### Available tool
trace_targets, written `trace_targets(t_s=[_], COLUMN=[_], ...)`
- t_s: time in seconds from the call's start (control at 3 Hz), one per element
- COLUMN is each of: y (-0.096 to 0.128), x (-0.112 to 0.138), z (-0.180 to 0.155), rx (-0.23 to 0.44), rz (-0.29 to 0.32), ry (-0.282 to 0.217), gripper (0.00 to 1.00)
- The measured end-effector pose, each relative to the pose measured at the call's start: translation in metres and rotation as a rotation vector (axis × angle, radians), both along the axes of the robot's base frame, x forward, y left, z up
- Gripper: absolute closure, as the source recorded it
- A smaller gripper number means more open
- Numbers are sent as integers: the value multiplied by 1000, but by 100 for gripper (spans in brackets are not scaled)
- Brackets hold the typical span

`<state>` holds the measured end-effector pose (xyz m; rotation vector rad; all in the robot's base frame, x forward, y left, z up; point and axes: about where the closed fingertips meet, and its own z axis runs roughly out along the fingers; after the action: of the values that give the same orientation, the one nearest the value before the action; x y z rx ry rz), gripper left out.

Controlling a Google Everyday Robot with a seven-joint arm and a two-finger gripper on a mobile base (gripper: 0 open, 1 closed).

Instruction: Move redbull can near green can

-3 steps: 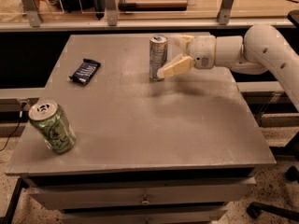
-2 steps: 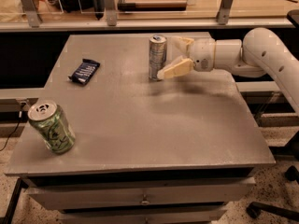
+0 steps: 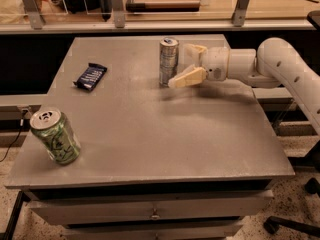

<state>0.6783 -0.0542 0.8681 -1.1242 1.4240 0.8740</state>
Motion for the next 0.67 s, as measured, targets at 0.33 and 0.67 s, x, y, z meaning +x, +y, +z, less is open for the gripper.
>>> trace_targets(t_s=[0.33,0.67], y=[8,24], x=[0,-2], z=[-4,-4], rx=[18,27], rz=[20,55], ry=[5,7], gripper=[0,0])
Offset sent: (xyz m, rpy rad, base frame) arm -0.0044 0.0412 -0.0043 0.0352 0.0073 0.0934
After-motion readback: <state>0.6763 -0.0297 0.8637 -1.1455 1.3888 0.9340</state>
